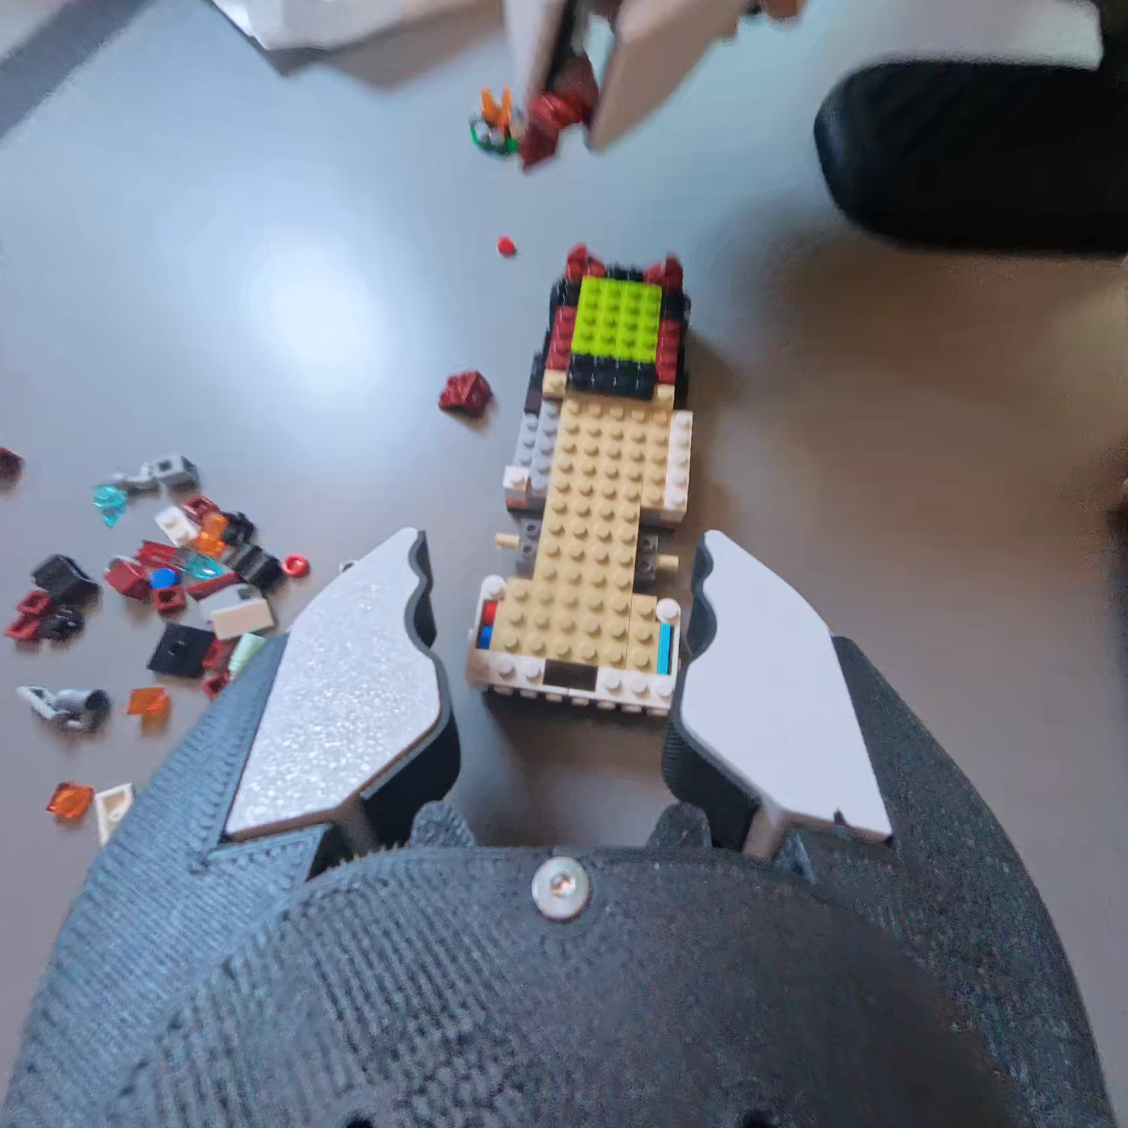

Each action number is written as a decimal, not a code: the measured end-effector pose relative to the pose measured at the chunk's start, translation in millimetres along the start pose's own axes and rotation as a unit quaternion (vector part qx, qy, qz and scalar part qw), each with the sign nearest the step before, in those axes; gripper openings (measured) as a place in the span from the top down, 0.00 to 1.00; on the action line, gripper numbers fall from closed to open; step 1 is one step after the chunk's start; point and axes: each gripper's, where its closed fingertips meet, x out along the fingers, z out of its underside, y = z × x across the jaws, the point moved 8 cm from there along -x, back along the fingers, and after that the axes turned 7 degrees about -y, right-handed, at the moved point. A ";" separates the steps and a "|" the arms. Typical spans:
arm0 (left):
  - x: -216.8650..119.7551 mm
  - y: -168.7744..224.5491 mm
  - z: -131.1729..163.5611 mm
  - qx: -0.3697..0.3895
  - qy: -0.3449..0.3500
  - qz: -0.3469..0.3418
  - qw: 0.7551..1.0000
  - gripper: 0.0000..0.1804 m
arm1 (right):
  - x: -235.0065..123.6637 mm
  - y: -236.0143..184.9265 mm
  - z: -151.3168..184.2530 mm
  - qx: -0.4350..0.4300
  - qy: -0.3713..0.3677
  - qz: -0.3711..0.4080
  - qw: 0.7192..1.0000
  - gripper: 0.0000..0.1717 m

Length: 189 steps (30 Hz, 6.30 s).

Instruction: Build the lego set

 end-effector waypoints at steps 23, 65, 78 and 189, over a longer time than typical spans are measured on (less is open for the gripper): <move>-6.6 -5.0 12.5 0.147 -0.035 0.084 0.985 0.60 | 24.5 1.7 20.7 0.035 -0.022 -0.087 0.995 0.93; 39.3 -12.1 -44.7 0.189 -0.013 0.146 0.971 0.90 | 57.0 -10.1 8.3 0.027 -0.079 -0.181 0.980 0.92; 42.7 -13.1 -41.5 0.162 -0.007 0.156 0.974 0.92 | 55.7 -13.2 8.3 0.022 -0.063 -0.176 0.982 0.92; 23.4 3.9 -37.2 0.164 -0.020 0.145 0.976 0.74 | 67.4 -5.5 3.7 0.239 -0.215 -0.283 0.904 0.94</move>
